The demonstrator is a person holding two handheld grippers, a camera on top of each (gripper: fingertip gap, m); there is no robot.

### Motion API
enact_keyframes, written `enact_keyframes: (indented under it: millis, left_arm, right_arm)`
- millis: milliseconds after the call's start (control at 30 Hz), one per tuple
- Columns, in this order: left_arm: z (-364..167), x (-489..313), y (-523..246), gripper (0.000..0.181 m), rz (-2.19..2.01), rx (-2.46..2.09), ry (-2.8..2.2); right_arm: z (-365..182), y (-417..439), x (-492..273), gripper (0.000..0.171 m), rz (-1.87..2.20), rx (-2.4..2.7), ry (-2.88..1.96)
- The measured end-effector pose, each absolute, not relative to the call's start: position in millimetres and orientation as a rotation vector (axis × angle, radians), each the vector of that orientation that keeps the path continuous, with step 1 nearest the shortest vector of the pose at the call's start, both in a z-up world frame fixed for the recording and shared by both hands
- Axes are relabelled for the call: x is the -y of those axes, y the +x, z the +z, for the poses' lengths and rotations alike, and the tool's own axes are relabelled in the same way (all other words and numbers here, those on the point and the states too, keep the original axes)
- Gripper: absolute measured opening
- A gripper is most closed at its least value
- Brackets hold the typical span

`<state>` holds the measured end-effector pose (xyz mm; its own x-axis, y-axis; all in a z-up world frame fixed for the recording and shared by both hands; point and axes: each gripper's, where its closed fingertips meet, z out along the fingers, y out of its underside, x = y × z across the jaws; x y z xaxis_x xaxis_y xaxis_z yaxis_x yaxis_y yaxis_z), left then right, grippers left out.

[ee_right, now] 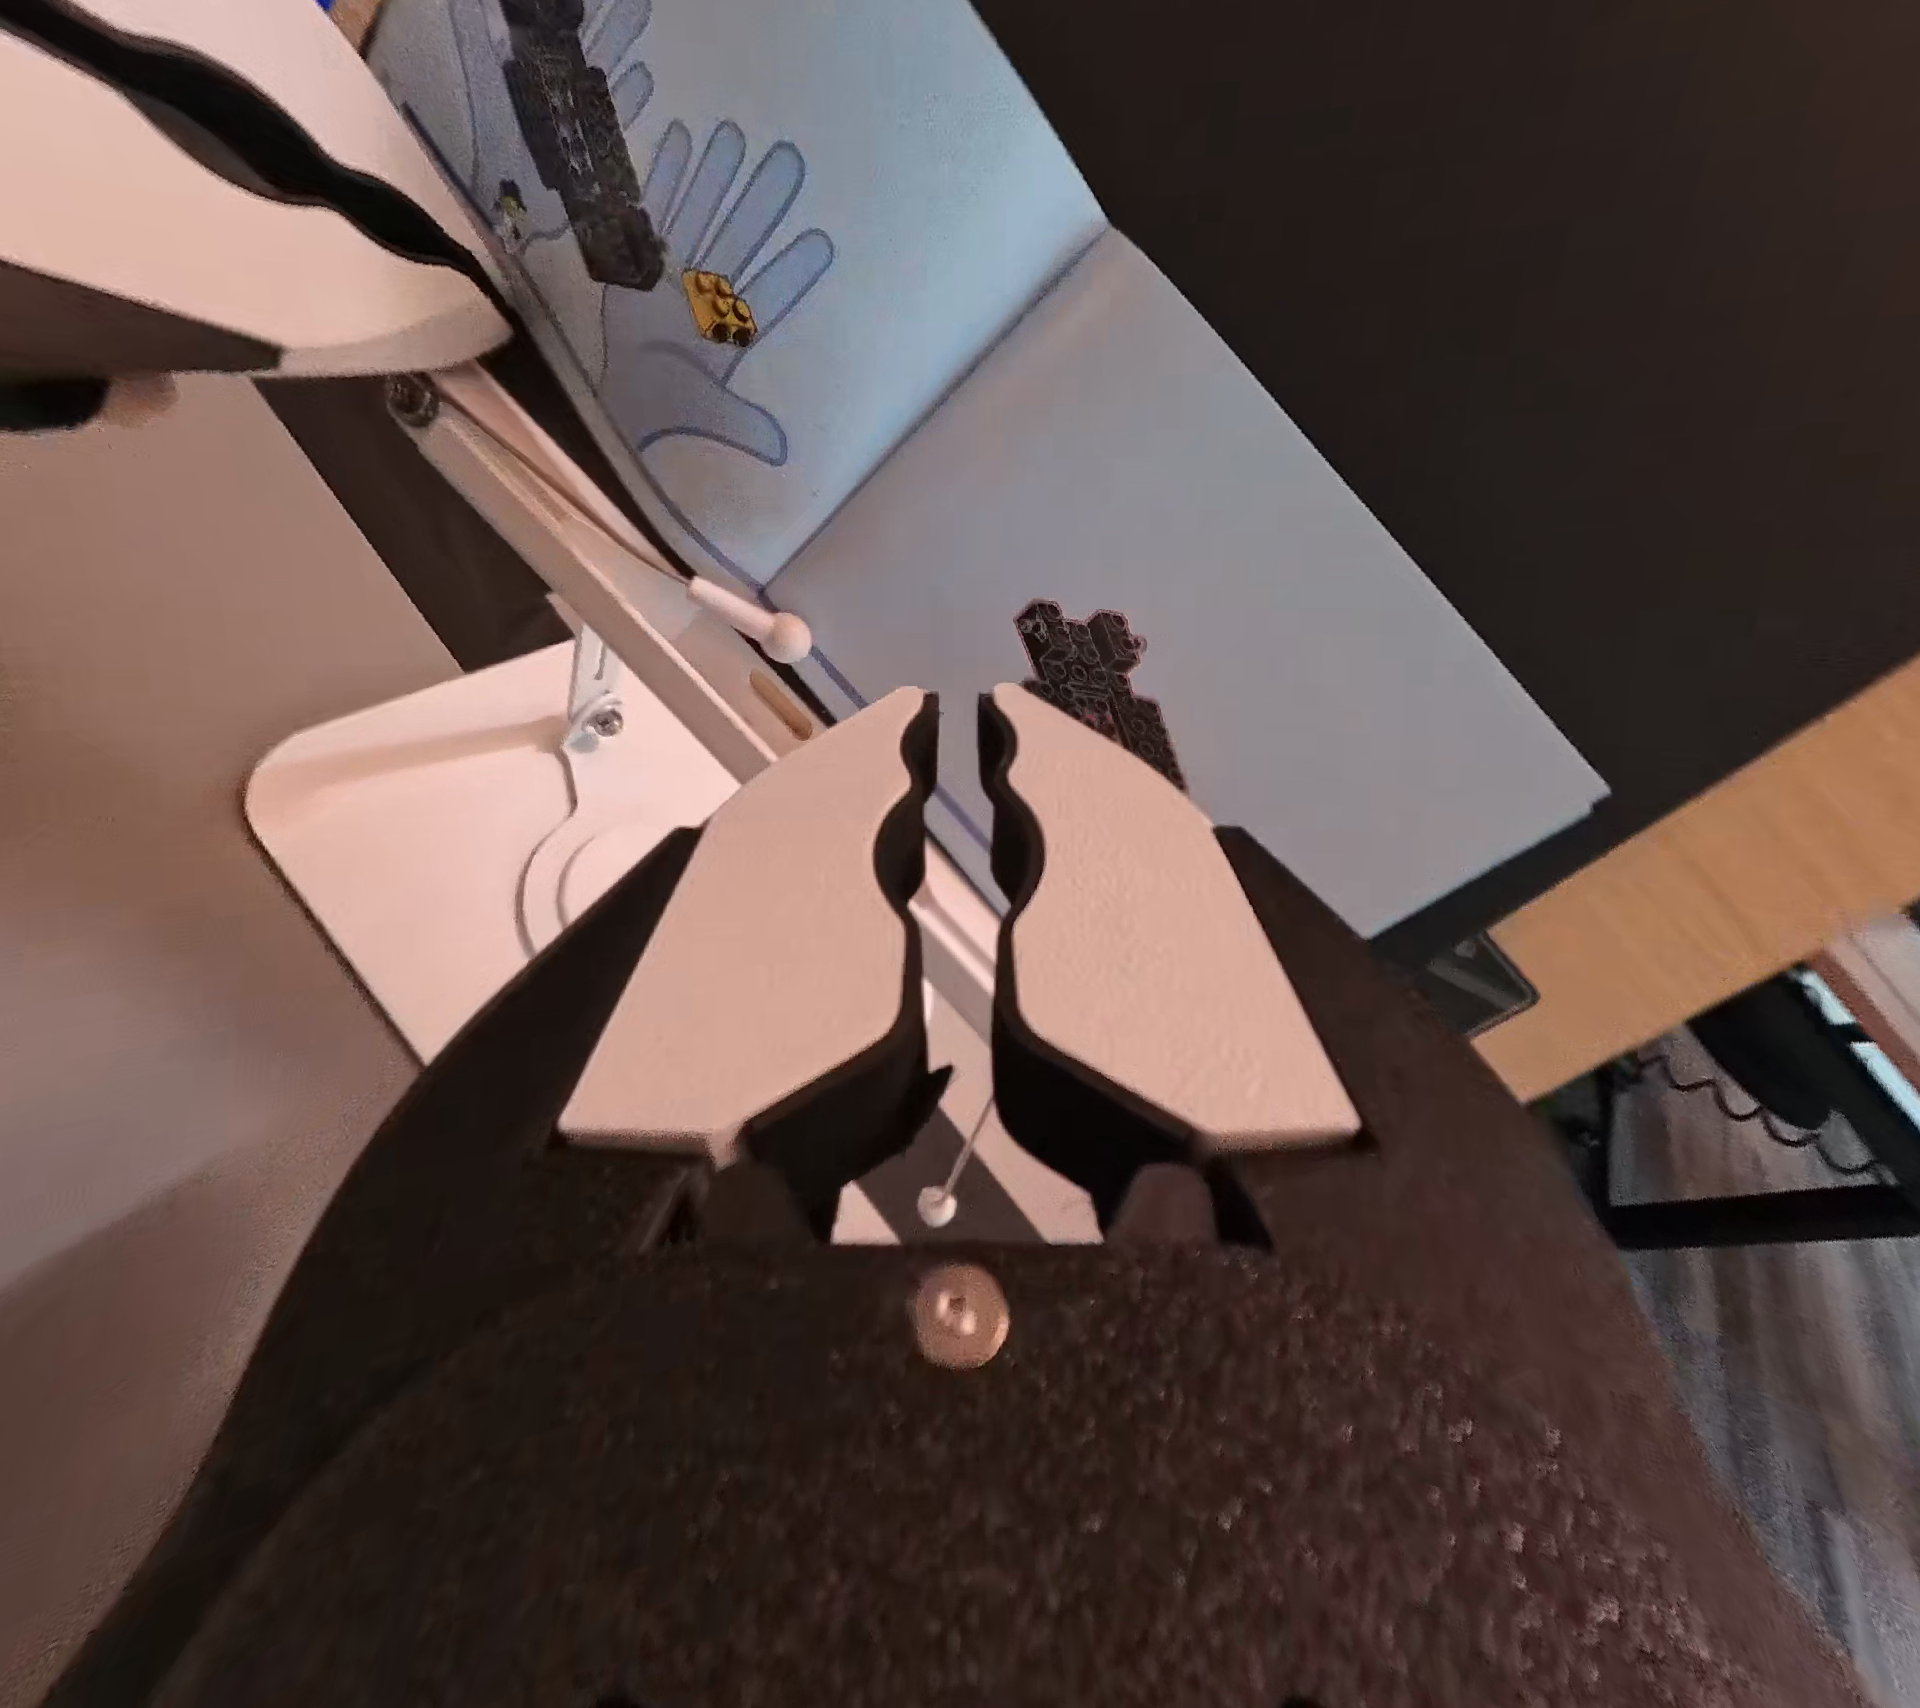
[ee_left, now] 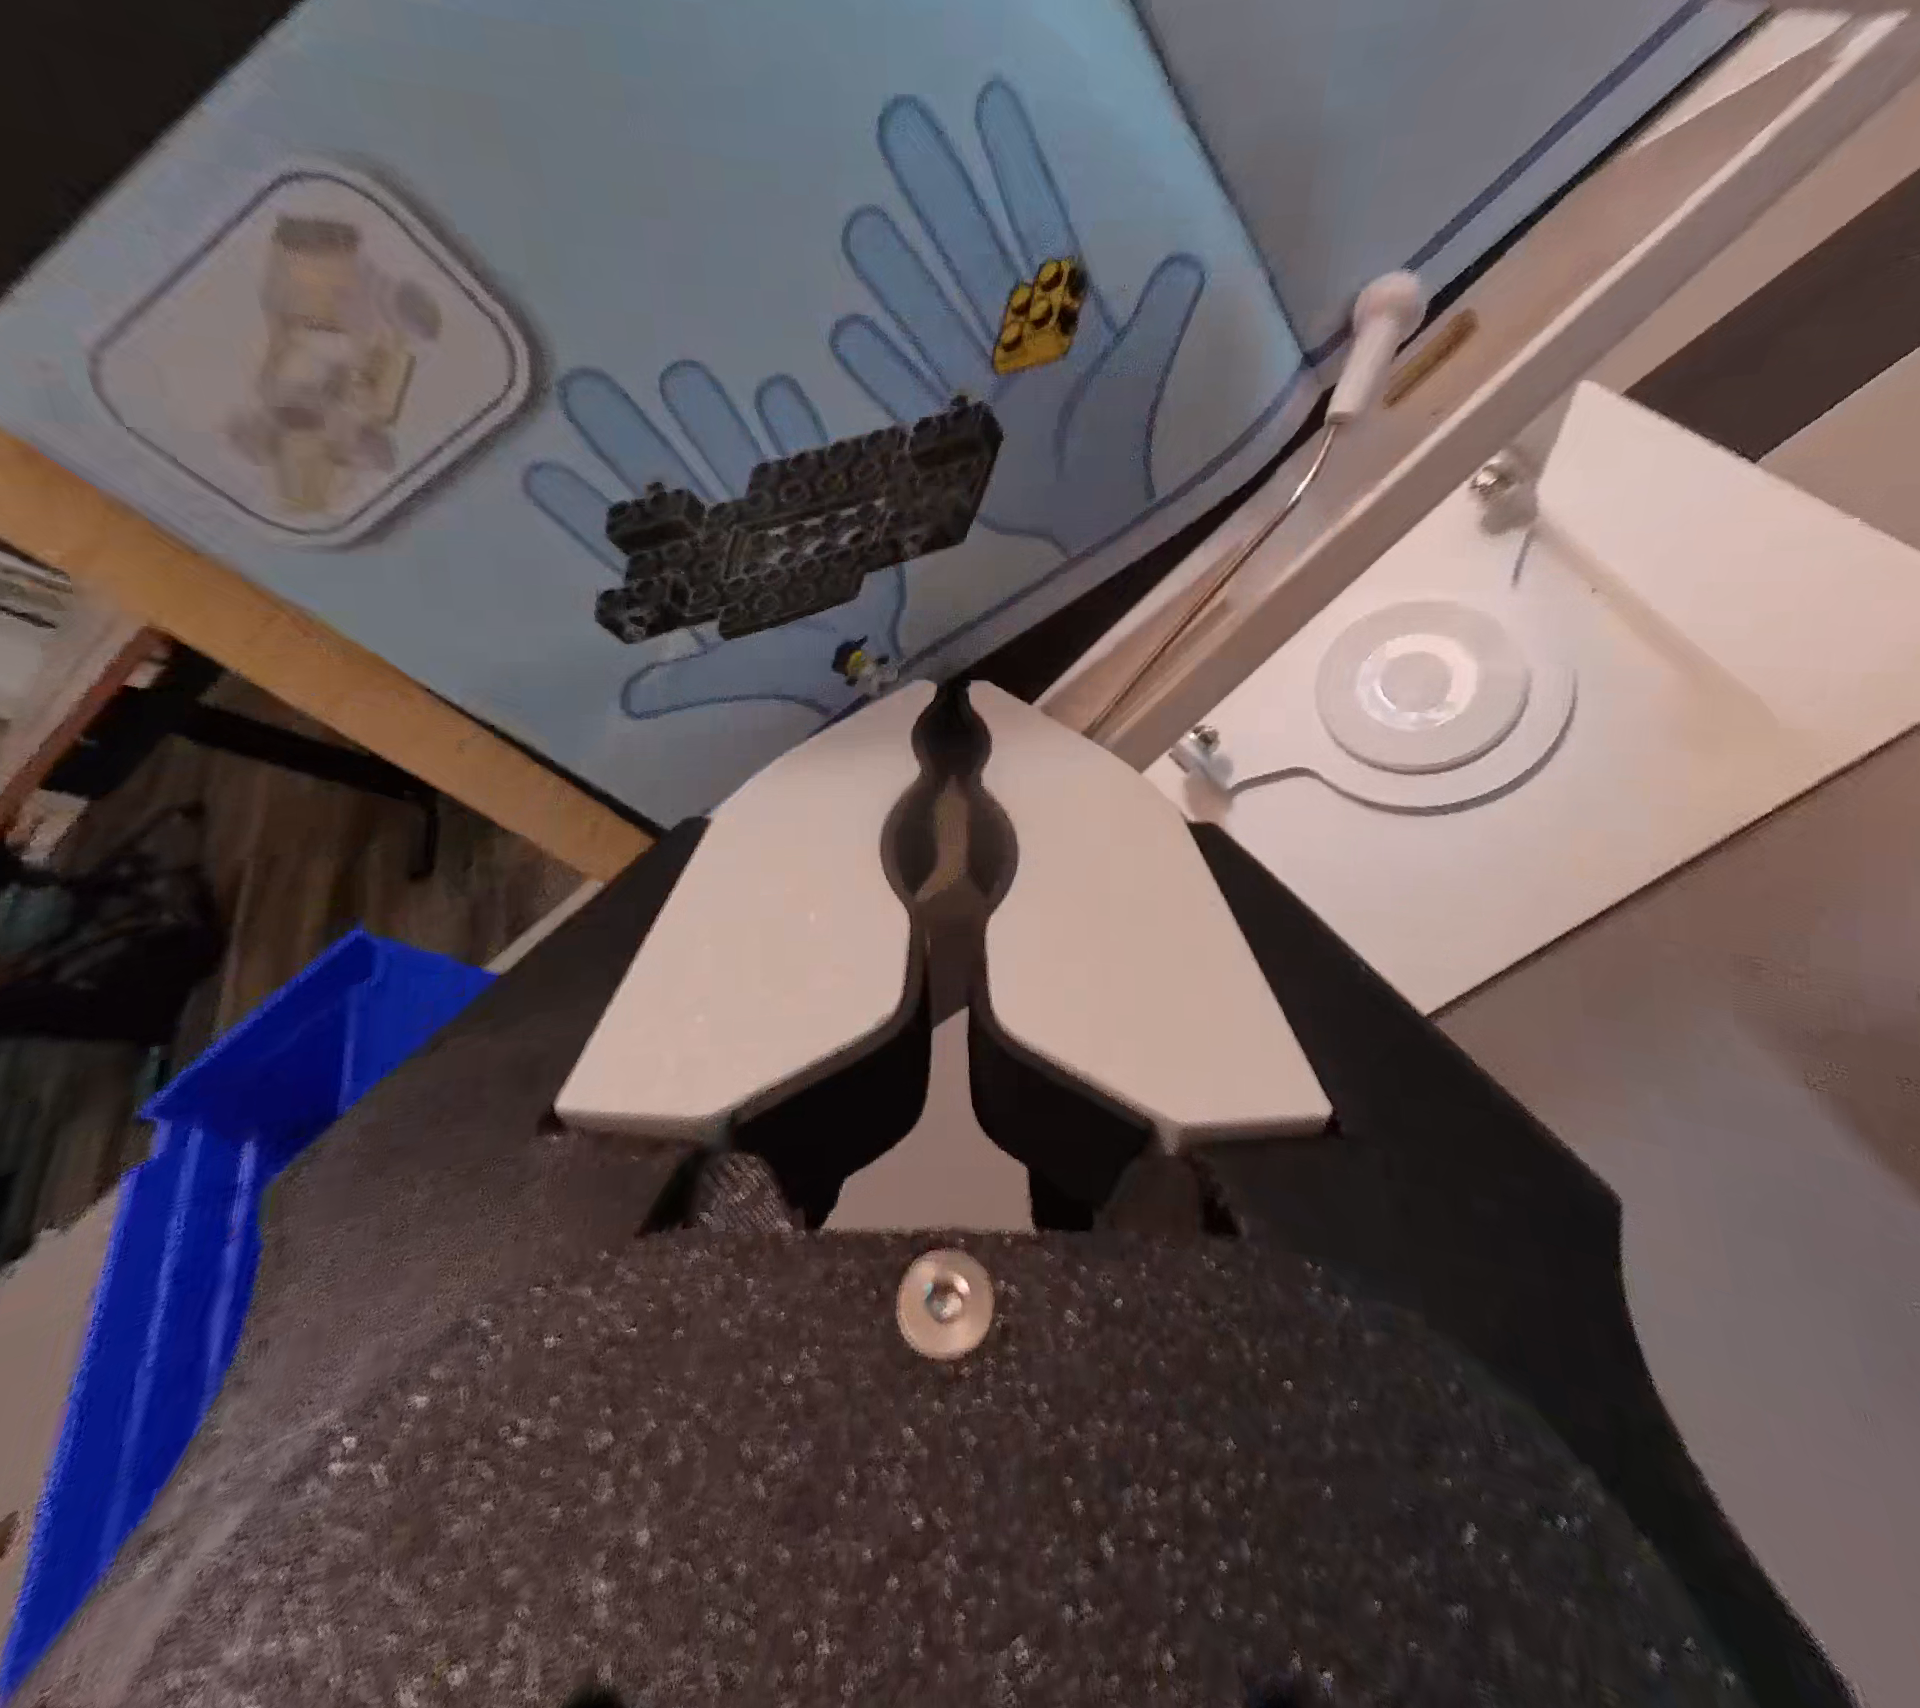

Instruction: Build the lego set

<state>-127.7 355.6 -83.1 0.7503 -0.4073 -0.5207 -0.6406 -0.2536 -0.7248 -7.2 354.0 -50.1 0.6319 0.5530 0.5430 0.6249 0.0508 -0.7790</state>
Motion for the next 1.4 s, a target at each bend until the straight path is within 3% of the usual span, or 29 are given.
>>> enact_keyframes:
  millis: [467,667,1167,1400]
  left_arm:
    - [-72.6,-313.2,-102.0,0.000,0.017,-0.819,-1.859]
    - [-82.5,-330.1,-89.5,0.012,0.035,-0.973,-1.814]
    - [-87.2,-346.9,-72.9,0.014,0.251,-1.522,-1.786]
    - [-93.5,-347.8,-61.3,0.002,0.204,-1.627,-1.889]
  right_arm:
    - [-63.4,-78.4,-368.0,0.000,-0.168,1.319,-1.629]
    - [-65.3,-80.7,-364.8,0.000,0.067,1.353,-1.742]
    - [-40.9,-76.3,-364.3,0.000,0.465,1.348,-1.847]
    - [-44.8,-75.2,-368.0,0.000,0.458,1.366,-1.861]
